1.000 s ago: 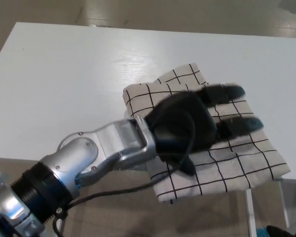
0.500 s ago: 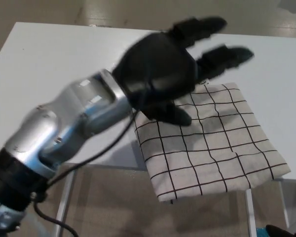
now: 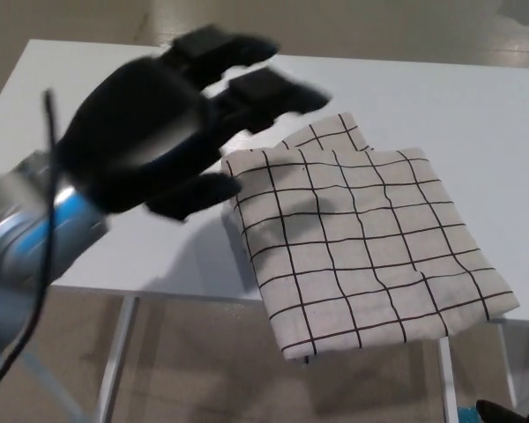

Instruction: Use the left hand to fold a white towel with checkered patterns in half.

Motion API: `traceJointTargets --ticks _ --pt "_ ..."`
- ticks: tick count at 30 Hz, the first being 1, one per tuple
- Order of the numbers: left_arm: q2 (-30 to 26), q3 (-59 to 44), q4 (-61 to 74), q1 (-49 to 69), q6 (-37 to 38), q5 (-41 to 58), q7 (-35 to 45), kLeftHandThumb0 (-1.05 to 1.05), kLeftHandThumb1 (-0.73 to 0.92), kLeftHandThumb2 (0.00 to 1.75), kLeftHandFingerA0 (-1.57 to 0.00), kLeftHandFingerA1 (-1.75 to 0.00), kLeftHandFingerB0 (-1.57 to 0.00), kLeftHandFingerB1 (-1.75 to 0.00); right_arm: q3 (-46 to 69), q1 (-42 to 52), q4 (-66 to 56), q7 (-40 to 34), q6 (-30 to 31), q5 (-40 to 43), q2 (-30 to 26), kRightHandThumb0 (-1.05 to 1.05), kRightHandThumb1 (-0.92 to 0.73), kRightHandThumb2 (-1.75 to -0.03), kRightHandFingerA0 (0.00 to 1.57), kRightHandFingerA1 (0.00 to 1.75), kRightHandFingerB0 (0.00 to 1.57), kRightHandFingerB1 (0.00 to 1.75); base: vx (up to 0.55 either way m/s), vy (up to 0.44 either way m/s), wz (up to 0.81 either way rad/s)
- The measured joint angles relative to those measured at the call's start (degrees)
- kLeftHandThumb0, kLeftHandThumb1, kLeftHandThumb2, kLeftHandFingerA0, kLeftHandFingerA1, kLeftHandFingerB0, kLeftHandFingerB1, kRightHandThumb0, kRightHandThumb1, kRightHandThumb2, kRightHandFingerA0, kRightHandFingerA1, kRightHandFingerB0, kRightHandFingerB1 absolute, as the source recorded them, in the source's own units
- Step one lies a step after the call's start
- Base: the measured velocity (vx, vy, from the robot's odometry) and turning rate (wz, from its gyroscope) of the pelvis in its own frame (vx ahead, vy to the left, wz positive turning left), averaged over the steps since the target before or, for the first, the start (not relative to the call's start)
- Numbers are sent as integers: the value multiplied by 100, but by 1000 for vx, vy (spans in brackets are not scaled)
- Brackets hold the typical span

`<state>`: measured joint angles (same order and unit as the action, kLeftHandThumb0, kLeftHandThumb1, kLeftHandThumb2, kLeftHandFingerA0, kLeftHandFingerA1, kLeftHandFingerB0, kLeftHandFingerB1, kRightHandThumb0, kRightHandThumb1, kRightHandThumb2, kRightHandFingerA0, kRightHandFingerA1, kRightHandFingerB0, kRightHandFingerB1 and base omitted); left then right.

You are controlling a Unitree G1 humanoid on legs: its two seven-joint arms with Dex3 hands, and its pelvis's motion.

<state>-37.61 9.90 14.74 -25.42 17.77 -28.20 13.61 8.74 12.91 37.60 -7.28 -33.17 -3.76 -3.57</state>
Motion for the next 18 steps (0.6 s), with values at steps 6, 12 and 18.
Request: traceJointTargets --ticks 6,12,18 --pt "-104 -754 218 1250 -17 658 402 -7 58 58 -36 -34 -49 -36 8 8 -14 0 0 0 -3 -44 -82 -64 43 65 52 56 0 0 0" --pt "-119 -1325 321 2420 -51 1260 831 -14 58 59 -43 -36 -65 -41 9 16 -29 5 1 1 -3 -43 -82 -64 44 60 52 55 0 0 0" --pt "-117 -1668 359 3383 -85 1760 1222 -11 55 57 -57 -39 -71 -42 6 20 -36 14 1 0 -3 -44 -82 -64 43 56 50 53 0 0 0"
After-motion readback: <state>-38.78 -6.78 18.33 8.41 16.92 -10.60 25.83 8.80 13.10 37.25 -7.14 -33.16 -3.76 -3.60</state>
